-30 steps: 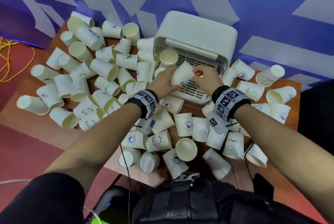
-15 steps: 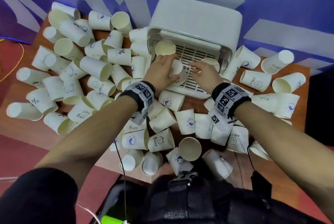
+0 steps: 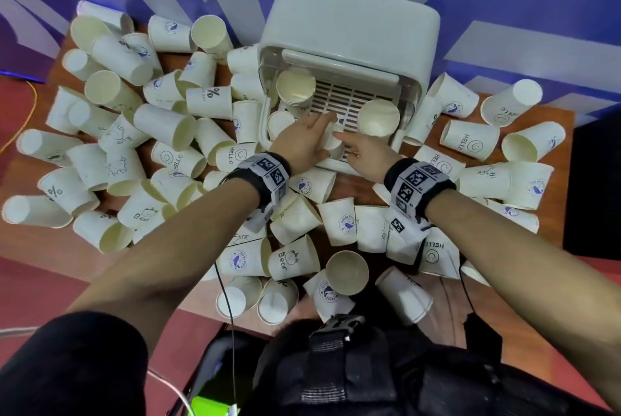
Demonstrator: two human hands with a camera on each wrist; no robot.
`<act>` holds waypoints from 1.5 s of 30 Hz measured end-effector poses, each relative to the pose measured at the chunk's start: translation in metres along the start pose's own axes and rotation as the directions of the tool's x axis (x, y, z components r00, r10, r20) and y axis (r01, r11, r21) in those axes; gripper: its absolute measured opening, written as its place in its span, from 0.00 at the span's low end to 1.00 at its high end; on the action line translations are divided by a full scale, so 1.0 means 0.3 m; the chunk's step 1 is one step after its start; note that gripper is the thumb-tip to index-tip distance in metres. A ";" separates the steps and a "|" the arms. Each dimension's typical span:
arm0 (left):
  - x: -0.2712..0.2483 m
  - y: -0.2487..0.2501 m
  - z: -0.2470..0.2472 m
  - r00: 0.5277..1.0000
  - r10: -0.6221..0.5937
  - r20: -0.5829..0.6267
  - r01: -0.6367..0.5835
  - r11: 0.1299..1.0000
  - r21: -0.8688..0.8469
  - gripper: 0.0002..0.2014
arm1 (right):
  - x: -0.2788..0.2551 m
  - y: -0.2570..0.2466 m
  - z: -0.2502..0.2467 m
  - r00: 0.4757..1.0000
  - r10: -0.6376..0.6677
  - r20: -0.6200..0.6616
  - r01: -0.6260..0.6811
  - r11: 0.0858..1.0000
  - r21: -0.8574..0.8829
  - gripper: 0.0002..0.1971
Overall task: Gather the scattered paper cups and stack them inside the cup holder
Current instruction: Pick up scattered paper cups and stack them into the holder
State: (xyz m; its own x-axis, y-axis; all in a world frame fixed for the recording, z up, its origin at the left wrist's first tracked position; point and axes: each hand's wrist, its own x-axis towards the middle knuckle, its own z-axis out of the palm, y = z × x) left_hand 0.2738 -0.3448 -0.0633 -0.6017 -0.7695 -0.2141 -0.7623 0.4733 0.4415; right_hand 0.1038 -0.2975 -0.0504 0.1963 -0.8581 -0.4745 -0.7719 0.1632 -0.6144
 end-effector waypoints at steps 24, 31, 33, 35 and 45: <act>-0.085 0.541 0.125 0.977 0.213 -0.008 -0.212 0.974 0.074 0.29 | -0.526 0.395 -0.148 0.958 0.186 -0.219 -0.155 0.976 0.150 0.19; -0.070 0.795 0.290 0.958 0.241 0.154 -0.256 0.963 0.084 0.31 | -0.723 0.622 -0.200 0.925 0.310 -0.220 -0.287 0.949 0.132 0.18; -0.076 0.849 0.342 0.947 0.236 0.220 -0.265 0.957 0.116 0.32 | -0.761 0.669 -0.195 0.923 0.325 -0.207 -0.307 0.945 0.116 0.19; -0.085 0.893 0.394 0.938 0.222 0.267 -0.268 0.952 0.149 0.32 | -0.791 0.709 -0.182 0.922 0.333 -0.196 -0.316 0.942 0.114 0.19; -0.154 0.975 0.585 0.966 0.054 0.254 -0.124 0.955 0.269 0.36 | -0.818 0.765 -0.074 0.940 0.337 -0.043 -0.331 0.937 0.109 0.25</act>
State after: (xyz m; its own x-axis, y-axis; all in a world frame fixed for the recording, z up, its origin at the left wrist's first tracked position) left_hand 0.0368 -0.0955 -0.0771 -0.6826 -0.6087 -0.4042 -0.7177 0.6626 0.2142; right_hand -0.1351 -0.0602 -0.0609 -0.1018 -0.7730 -0.6262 -0.7224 0.4902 -0.4876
